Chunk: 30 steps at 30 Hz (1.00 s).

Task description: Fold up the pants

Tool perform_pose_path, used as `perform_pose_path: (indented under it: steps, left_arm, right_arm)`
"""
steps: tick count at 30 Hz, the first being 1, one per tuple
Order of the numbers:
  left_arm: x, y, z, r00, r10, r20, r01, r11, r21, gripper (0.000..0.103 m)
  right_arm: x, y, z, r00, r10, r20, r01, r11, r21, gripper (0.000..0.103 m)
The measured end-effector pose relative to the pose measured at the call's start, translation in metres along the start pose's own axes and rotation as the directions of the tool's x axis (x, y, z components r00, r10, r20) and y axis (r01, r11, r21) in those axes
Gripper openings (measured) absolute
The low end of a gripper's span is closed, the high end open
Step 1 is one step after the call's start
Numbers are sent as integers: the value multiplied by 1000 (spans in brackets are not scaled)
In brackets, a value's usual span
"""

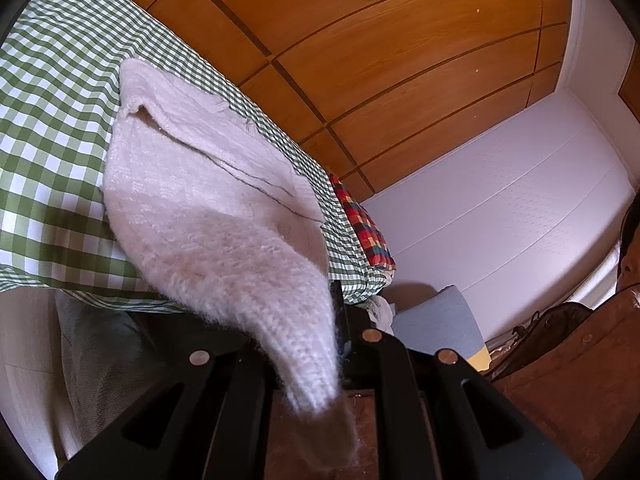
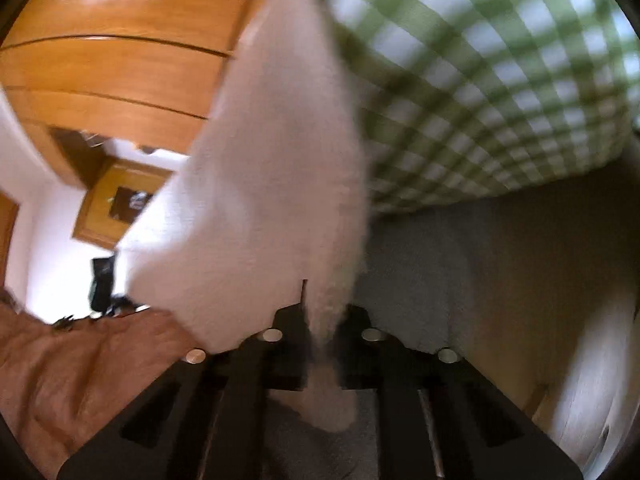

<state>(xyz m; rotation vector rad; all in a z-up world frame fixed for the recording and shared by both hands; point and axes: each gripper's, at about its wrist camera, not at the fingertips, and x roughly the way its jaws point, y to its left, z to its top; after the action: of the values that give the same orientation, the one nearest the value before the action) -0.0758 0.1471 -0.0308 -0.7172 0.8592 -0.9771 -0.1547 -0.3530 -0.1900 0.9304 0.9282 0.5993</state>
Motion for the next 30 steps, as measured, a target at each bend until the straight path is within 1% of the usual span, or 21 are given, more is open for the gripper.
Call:
perform_pose_path:
  steps: [3,6,10,12,13,14,15,16,18,20,22,23,25,26,27,28,29,30]
  left_arm:
    - [0,-2,6,1000,0,-4,0,1000,12,7]
    - [1,-5,18,1000,-7,-1,7,999,38,7]
    - [1,-1,47,997,-35,65,33,999,36,7]
    - [6,5,66,995,-37,92,35,999,27,7]
    - [9,10,76,995,-38,96,36,999,22,7]
    - [14,14,85,995,-30,99,29,999,16,7]
    - [20,19,96,995,-16,100,15,1000,12,7]
    - [27,25,109,995,4,98,-6,1000,17,7]
    - [42,35,130,994,45,101,-47,999,16,7]
    - [55,49,152,991,74,108,-74,997,-8,7]
    - [71,66,171,988,106,109,-102,994,-42,7]
    - [81,76,180,983,144,110,-138,988,-63,7]
    - [100,91,192,978,184,98,-176,981,-86,9]
    - [110,98,197,974,210,90,-202,976,-86,12]
    - [118,103,201,968,234,85,-227,970,-89,20]
    - [126,109,206,963,255,84,-247,965,-90,38]
    - [129,113,208,962,258,91,-249,964,-96,50]
    - [130,118,214,959,258,118,-244,962,-122,53]
  right_arm:
    - [-17,24,2,997,71,18,-70,996,-61,7]
    - [-35,54,20,991,116,65,-107,986,-127,7]
    - [-58,82,59,959,223,177,-191,964,-184,7]
    - [-62,91,82,944,248,219,-203,957,-209,7]
    - [-62,94,99,934,267,238,-217,952,-217,7]
    - [-60,98,115,929,273,249,-219,950,-225,7]
    - [-60,98,126,929,266,257,-208,950,-232,7]
    - [-54,101,144,931,251,264,-187,952,-243,7]
    - [-46,100,171,933,235,273,-174,958,-229,7]
    - [-33,95,201,937,204,285,-156,971,-183,7]
    - [-18,86,227,942,153,298,-122,985,-119,7]
    - [-11,78,238,943,136,303,-116,990,-83,7]
    - [0,65,254,946,94,312,-91,996,-26,7]
    - [5,57,260,949,77,307,-79,997,-7,7]
    - [9,51,265,951,48,304,-54,998,10,7]
    - [14,44,270,949,-12,314,-2,999,43,10]
    - [17,39,274,942,-48,333,25,997,72,22]
    - [19,39,277,936,-59,348,28,995,92,34]
